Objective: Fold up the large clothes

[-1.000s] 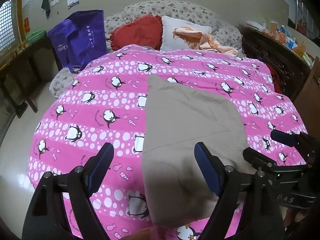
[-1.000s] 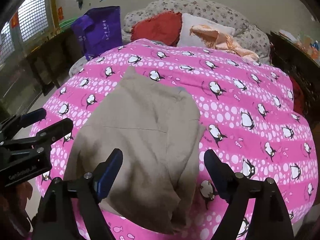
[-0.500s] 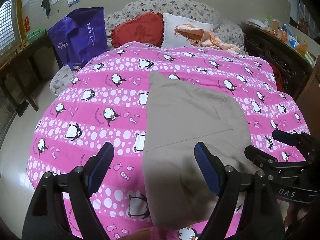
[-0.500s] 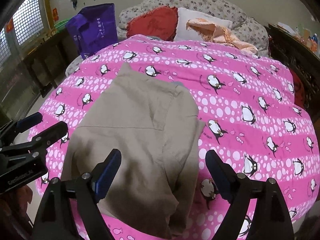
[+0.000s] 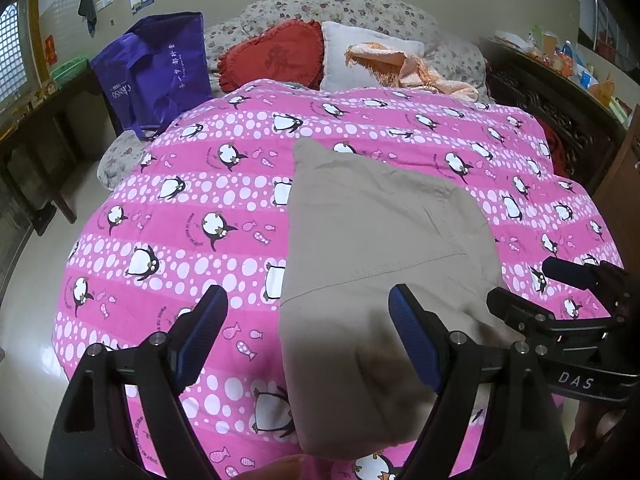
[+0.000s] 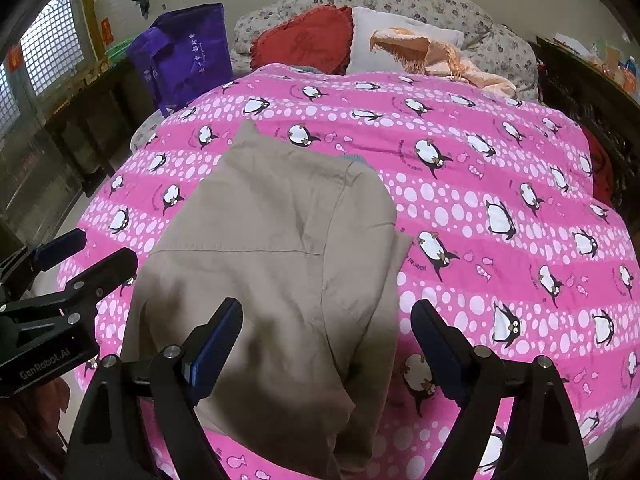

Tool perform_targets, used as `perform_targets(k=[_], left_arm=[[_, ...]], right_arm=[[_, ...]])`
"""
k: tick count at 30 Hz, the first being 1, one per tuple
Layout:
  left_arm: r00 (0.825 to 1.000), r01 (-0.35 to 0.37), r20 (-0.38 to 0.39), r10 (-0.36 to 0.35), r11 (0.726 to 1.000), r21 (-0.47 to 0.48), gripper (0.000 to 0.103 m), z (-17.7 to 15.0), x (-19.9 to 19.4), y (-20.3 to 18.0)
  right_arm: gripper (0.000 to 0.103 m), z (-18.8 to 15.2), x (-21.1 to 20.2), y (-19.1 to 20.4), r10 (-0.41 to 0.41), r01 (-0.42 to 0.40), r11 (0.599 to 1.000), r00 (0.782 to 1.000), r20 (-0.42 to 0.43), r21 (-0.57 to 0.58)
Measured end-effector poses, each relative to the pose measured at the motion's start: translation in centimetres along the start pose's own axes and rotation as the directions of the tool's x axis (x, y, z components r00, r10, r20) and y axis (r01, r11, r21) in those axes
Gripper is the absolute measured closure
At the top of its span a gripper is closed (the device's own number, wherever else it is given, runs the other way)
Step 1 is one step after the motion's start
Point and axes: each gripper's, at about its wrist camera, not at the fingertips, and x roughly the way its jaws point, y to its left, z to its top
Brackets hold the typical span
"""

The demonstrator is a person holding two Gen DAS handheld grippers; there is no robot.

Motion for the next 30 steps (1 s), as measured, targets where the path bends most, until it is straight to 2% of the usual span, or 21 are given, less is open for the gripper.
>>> perform_targets(k=[20,30], left_arm=[[1.0,0.006,-0.023,-0.006,1.0,-0.001,0.02,0.7,1.3,0.3],[1.0,0.014,-0.008,-0.013,1.0,0.019,0.02,0.6,1.7,0.3]], right_arm=[[0.015,0.5,1.2,0.0,0.003,-0.003,1.0,1.0,-0.03,-0.008],[0.015,0.6,2.1,-0.4,0.008,-0.008,1.0,0.999,-0.046,-0.004]])
